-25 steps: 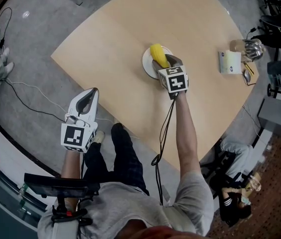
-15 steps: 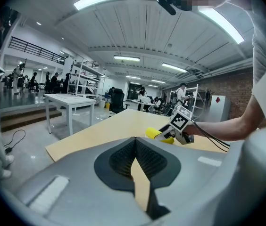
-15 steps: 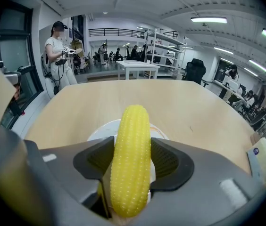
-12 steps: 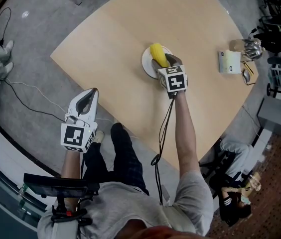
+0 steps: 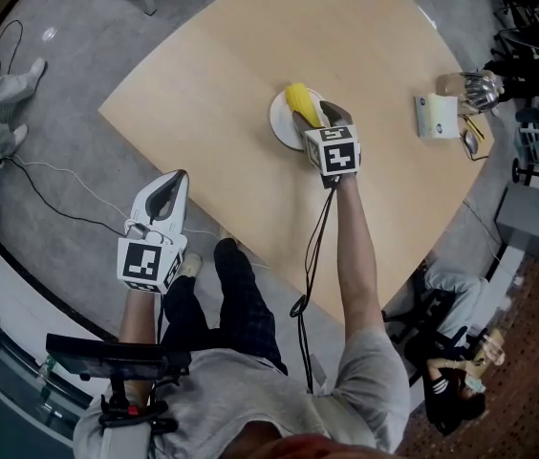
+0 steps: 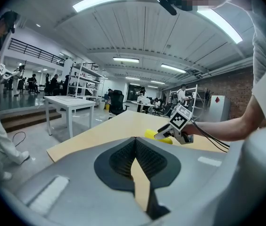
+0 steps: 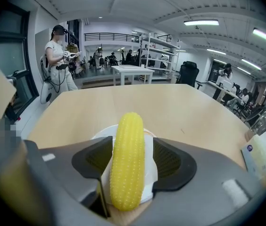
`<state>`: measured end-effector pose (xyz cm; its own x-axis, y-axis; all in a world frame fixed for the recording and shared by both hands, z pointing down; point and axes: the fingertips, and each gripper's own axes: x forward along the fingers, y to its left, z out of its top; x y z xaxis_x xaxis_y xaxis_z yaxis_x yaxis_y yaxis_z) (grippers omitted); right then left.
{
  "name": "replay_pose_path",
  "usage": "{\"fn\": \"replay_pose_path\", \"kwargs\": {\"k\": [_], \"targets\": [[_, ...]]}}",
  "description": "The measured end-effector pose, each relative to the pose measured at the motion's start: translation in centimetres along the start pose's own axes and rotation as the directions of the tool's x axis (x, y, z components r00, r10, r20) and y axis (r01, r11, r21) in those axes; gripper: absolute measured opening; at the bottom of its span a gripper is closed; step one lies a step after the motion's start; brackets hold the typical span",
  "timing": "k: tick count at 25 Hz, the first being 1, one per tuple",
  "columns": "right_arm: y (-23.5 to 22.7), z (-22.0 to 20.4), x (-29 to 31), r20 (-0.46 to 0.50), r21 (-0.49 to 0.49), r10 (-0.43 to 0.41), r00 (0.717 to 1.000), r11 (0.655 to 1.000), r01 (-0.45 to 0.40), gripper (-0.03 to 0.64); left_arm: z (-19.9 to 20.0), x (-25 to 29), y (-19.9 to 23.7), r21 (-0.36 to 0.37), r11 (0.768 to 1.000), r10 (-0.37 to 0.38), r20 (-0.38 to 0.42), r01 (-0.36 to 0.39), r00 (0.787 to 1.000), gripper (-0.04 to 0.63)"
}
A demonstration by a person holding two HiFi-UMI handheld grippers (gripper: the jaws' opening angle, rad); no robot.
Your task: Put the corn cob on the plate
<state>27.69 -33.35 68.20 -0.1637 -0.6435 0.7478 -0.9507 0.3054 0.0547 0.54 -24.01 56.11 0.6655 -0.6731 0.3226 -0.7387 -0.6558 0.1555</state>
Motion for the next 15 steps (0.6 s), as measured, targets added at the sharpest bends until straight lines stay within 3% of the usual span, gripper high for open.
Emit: {"fn": "replay_pose_path", "kwargs": {"k": [15], "targets": [[1.1, 3.9, -6.8, 0.103, 0.006, -0.038, 0.994, 0.999, 0.037, 0.262, 4.2, -3.1, -1.1, 0.031, 0.999, -0.023, 0.029, 0.023, 0.999, 0.020]]}}
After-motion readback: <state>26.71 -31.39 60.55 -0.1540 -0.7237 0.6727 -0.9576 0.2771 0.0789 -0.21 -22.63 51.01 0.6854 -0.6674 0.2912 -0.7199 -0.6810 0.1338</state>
